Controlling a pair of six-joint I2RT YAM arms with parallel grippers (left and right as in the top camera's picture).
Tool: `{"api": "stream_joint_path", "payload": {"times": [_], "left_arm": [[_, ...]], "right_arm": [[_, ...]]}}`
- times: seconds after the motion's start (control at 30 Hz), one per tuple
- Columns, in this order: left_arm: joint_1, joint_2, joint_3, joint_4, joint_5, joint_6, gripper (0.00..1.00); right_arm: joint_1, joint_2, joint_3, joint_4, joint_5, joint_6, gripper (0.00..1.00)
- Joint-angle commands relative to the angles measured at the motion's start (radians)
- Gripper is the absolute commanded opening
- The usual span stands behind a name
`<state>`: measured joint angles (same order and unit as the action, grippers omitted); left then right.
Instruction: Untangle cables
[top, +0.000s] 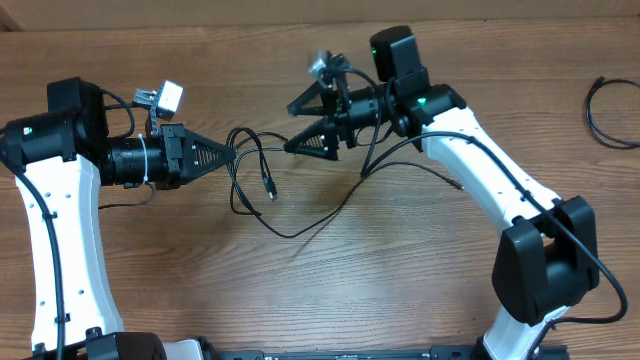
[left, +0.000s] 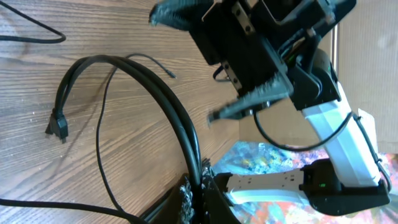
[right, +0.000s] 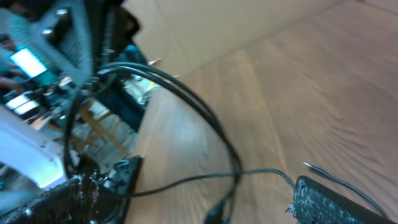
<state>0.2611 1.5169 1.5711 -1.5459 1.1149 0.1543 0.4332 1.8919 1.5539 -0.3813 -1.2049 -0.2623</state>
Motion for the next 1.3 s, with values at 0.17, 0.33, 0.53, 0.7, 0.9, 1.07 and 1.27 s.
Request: {"api": "stream_joint_path", "payload": {"times": [0.17,0.33,0.53,0.7,0.9,1.07,1.27], "left_arm": [[-0.007,-0.001,0.001,-0.019,0.032,-0.029,0.04],[-0.012,-0.001,0.001,-0.049,0.032,-0.026,0.04],[-0.079,-0.001,0.001,-0.065,0.038,-0.011,0.04],[-0.136,-0.001,0.001,-0.064,0.038,-0.012,0.04],[-0.133,-0.001,0.001,-0.022,0.034,-0.013,0.04],[-0.098,-0.001,0.001,0.008,0.025,-0.013,0.04],[-0.069,-0.001,0.001,0.006,-0.022,-0.013,0.04]], "right_arm": [[0.084,0.006,-0.005,0.071,-0.079,-0.005,1.00],[0.117,0.006,-0.005,0.074,-0.010,-0.005,1.00],[0.150,0.006,-0.005,0.082,0.066,-0.005,1.00],[0.151,0.006,-0.005,0.081,0.068,-0.005,0.96],[0.149,0.006,-0.005,0.070,0.092,-0.004,0.96],[0.149,0.006,-0.005,0.042,0.134,-0.005,0.98],[0.149,0.006,-0.005,0.046,0.158,-0.005,0.99]]}}
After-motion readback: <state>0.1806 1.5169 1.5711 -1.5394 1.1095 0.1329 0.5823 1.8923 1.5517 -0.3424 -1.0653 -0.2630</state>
